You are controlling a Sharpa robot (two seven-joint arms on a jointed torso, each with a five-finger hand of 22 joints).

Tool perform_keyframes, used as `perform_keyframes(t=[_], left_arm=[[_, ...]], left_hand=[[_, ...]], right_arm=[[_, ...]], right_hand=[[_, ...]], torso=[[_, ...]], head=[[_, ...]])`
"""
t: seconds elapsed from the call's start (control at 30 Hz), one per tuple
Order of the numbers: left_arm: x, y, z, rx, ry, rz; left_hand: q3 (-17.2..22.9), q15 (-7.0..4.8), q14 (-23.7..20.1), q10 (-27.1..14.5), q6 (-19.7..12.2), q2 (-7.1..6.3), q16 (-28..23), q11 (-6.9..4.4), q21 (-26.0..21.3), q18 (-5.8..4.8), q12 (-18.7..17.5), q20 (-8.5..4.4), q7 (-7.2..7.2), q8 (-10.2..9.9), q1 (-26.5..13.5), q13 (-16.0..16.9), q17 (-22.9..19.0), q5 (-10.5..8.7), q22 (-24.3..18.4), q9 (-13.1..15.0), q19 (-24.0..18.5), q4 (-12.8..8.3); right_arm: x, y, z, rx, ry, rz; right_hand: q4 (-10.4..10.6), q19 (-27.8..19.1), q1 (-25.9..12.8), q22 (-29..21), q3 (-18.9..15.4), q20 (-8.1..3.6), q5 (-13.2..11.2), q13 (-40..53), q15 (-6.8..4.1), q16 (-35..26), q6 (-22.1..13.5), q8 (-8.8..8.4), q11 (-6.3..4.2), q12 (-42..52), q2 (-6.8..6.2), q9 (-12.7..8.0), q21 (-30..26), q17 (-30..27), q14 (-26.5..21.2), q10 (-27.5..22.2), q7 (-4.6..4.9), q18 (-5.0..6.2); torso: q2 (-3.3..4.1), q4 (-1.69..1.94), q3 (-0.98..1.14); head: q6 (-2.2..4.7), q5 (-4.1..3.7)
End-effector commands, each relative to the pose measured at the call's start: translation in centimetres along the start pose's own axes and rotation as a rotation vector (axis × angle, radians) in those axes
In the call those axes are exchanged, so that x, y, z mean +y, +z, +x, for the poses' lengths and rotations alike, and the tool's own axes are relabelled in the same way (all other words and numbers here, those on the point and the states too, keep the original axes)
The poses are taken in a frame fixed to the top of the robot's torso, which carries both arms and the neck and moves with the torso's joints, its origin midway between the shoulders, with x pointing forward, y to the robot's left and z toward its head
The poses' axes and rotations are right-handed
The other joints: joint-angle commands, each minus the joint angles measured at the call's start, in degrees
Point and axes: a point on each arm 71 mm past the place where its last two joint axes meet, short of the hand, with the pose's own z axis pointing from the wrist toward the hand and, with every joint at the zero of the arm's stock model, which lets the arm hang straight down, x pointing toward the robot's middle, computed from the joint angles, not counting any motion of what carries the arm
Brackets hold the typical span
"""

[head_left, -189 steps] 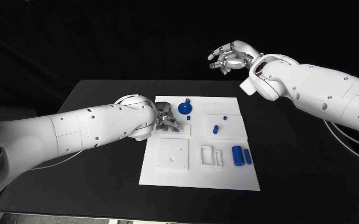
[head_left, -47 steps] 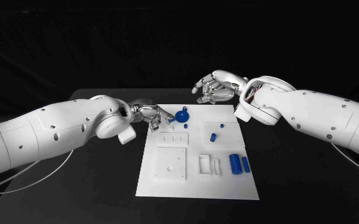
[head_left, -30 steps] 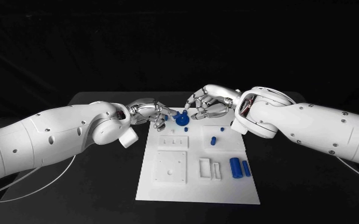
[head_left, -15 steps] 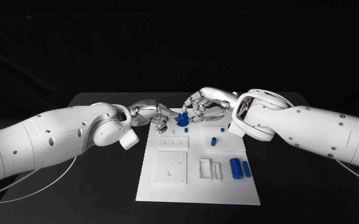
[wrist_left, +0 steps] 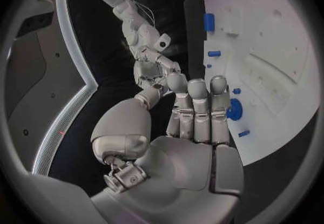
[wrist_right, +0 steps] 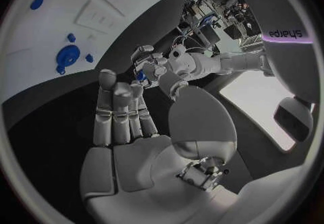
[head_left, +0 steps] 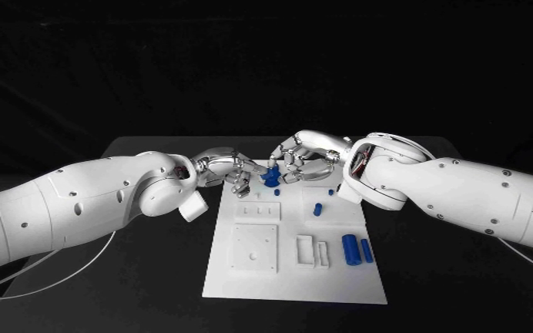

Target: Assemble the parts on the task board

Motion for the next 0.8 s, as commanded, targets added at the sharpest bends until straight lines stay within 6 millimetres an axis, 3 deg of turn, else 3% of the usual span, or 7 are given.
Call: perform_keyframes(t=[0.03,0.8], left_arm=[[-0.19,0.11,0.41,0.031,-0.002,0.015],[-0.08,0.06,0.14,0.015,0.002,0.011]], left_hand=[[0.1,-0.06,-0.26,-0.52,0.51,2.05,0.37,-0.04,-0.25,-1.11,0.22,-6.3,-0.23,0.14,2.06,0.08,0.09,0.29,1.14,0.06,-0.24,-0.32],[0.08,-0.04,-0.33,-0.58,0.57,1.95,0.4,-0.03,-0.27,-1.14,0.27,-6.29,-0.23,0.08,2.03,0.07,0.09,0.33,1.12,0.08,-0.3,-0.29]], right_arm=[[0.14,0.04,0.08,0.002,-0.008,-0.007],[0.39,0.1,0.57,0.034,0.01,-0.01]], right_hand=[[-0.02,0.41,0.66,1.3,0.36,-0.17,-0.31,0.01,0.2,0.39,-0.32,-0.19,0.08,0.36,0.1,-0.08,0.23,0.06,0.37,0.27,0.11,0.79],[0.02,0.41,0.42,1.29,0.58,-0.13,-0.41,-0.03,0.2,0.44,0.03,-0.05,0.07,0.44,0.31,-0.17,0.3,0.03,0.37,0.27,0.08,0.79]], torso=[[0.01,-0.01,-0.01],[0.0,-0.06,0.01]], head=[[-0.07,0.06],[-0.54,0.39]])
